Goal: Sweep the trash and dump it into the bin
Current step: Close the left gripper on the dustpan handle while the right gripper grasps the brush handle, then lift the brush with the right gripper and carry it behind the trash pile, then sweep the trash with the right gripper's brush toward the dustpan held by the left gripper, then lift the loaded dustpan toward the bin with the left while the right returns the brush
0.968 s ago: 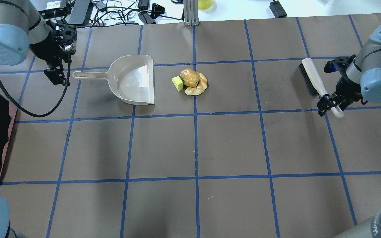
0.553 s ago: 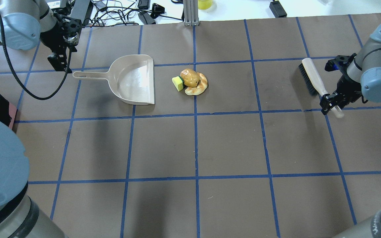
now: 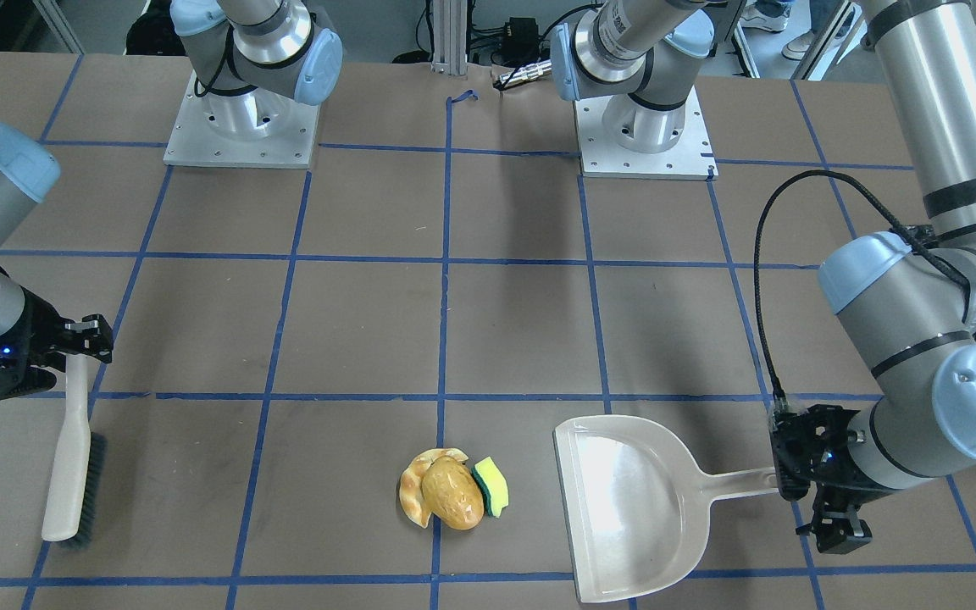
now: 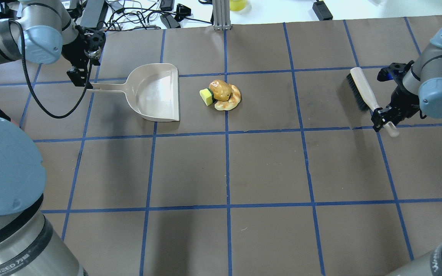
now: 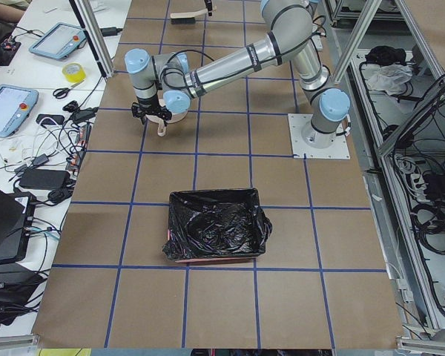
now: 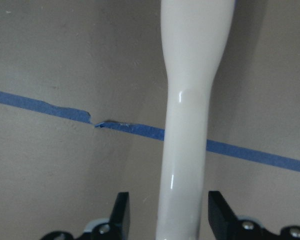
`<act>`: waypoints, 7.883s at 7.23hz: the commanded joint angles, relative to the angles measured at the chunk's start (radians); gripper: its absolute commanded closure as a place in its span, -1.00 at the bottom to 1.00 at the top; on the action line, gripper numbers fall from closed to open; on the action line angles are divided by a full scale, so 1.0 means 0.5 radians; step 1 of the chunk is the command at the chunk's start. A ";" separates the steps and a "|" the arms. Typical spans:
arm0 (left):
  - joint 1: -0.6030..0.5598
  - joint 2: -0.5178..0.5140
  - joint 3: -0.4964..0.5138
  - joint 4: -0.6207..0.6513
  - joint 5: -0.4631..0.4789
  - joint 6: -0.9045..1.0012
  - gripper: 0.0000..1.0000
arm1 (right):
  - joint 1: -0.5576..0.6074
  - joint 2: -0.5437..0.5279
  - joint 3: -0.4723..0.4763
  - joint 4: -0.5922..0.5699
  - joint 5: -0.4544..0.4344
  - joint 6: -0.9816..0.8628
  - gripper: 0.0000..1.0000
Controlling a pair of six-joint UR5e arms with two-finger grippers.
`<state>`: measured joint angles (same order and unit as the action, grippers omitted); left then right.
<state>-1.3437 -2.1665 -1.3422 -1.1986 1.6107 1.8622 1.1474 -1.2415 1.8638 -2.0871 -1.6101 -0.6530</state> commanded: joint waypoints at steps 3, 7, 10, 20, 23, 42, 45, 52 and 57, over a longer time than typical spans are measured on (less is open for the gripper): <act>0.012 -0.029 -0.061 0.007 -0.104 -0.083 -0.91 | 0.000 -0.002 -0.049 0.023 0.002 0.020 1.00; 0.030 -0.024 -0.080 0.004 -0.117 -0.126 -0.57 | 0.315 -0.134 -0.089 0.210 -0.023 0.720 1.00; 0.034 -0.005 -0.114 0.004 -0.095 -0.138 0.10 | 0.796 -0.152 -0.104 0.299 -0.138 1.469 1.00; -0.012 -0.011 -0.074 0.007 0.055 -0.178 0.89 | 1.561 0.154 -0.343 0.349 0.244 2.787 1.00; -0.070 -0.026 -0.037 0.007 0.128 -0.346 0.89 | 1.601 0.225 -0.368 0.248 0.330 2.892 1.00; -0.101 -0.024 -0.022 0.010 0.135 -0.365 0.89 | 2.019 0.694 -1.175 0.094 0.772 2.935 1.00; -0.071 0.001 -0.022 0.004 0.010 -0.322 0.89 | 1.979 0.511 -1.172 0.598 0.567 2.816 1.00; 0.208 0.074 0.009 -0.191 -0.264 -0.130 0.90 | 1.069 0.014 -0.765 1.171 0.211 1.821 1.00; 0.692 0.084 0.300 -0.615 -0.261 0.498 0.90 | 0.296 -0.125 -0.225 0.617 -0.111 0.685 1.00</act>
<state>-1.0713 -2.1206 -1.2254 -1.4655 1.4793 2.0077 1.3850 -1.3034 1.6873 -1.6750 -1.6317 -0.1710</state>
